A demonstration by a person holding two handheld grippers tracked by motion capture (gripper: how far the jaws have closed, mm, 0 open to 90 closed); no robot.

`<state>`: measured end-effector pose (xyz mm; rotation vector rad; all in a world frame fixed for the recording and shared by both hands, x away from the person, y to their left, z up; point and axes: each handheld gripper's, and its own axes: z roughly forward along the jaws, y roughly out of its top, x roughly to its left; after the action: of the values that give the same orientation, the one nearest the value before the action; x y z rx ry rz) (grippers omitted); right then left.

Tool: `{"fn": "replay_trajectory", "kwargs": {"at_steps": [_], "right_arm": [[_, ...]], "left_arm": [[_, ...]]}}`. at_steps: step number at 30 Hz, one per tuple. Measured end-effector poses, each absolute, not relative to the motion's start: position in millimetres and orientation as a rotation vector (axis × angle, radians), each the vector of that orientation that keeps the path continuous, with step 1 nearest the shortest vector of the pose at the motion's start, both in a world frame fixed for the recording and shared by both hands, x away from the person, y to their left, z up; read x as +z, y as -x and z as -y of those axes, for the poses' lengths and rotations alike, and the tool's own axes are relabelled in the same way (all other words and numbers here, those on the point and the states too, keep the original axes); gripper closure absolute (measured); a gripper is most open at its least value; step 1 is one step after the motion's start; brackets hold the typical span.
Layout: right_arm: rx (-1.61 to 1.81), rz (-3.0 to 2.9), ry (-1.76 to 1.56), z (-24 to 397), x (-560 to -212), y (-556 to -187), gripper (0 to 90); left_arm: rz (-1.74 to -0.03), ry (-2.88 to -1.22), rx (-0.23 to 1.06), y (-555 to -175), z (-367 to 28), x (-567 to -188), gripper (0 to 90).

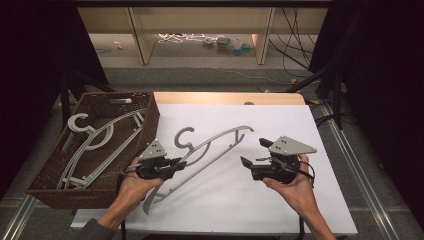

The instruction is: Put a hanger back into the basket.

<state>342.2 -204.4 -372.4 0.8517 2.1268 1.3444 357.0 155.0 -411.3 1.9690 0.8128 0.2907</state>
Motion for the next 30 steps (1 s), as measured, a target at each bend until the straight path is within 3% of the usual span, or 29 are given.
{"fn": "replay_trajectory", "kwargs": {"at_steps": [30], "right_arm": [[1.403,-2.068,-0.862,214,-407,-313,17.4]], "left_arm": [[-0.894,-1.757,0.165,-341,-200,-368,79.3]]}}
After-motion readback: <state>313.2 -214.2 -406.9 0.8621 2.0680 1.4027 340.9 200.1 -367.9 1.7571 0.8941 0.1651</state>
